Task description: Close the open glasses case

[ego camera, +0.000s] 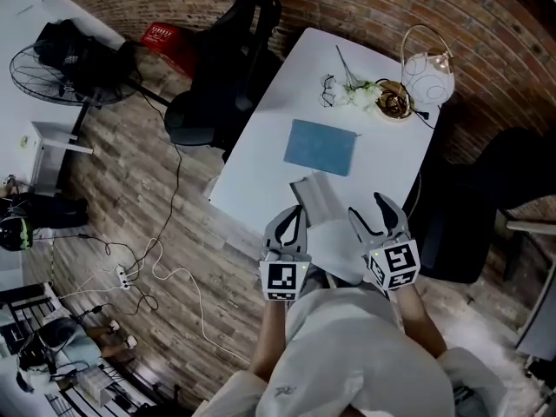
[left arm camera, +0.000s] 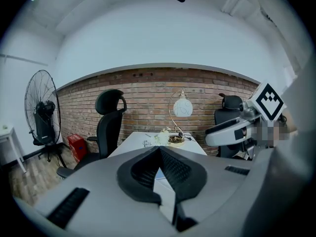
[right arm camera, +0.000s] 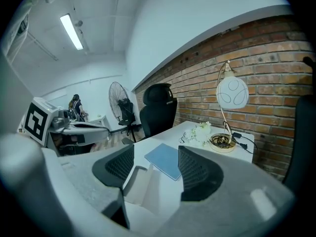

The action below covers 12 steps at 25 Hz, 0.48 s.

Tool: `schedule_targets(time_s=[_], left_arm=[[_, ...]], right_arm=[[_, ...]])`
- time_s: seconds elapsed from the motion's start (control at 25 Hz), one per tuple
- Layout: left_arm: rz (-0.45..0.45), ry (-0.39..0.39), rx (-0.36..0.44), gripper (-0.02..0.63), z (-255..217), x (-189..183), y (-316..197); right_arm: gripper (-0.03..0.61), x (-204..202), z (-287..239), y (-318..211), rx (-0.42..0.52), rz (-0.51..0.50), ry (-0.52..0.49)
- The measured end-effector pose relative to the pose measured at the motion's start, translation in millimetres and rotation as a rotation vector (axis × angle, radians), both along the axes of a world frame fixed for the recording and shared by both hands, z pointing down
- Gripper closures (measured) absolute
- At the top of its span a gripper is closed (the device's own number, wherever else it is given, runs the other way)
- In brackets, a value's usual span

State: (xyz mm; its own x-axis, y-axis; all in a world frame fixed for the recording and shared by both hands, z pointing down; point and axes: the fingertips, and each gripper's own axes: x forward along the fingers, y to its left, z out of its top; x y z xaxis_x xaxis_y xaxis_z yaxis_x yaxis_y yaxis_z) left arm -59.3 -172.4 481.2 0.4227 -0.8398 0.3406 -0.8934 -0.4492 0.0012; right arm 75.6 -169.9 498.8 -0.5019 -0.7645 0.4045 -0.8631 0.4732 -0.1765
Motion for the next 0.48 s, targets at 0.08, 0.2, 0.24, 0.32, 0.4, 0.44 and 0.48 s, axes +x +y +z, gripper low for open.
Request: schedule_targets(time_s=[0.08,0.2,0.24,0.32,0.4,0.44,0.48], left_arm=[[0.013,0.003,-0.018,0.609,9,-2,-3],[0.031,0.008,-0.04,0.609,21,-3,-7],[0.037,0.008,-0.046,0.609,24,-3,-9],[0.049,0.009,-0.06,0.609,31,-2,-12],[0.06,0.011,-0.075,0.609,38,-2,-13],[0.064,0.011,-0.083,0.609,41,-2,-13],[0.07,0.012,-0.092,0.609,44,-1,-12]], right_arm=[[0.298,-3,7,-1,-0.016,0.009,0.009],[0.298,-5,17,-3,-0.036,0.024,0.017],[0.298,-6,21,-4,-0.042,0.029,0.019],[0.298,-7,28,-5,-0.057,0.038,0.024],[0.298,-8,34,-6,-0.075,0.044,0.03],[0.298,-9,38,-6,-0.084,0.046,0.033],[0.298,-9,41,-5,-0.093,0.048,0.037]])
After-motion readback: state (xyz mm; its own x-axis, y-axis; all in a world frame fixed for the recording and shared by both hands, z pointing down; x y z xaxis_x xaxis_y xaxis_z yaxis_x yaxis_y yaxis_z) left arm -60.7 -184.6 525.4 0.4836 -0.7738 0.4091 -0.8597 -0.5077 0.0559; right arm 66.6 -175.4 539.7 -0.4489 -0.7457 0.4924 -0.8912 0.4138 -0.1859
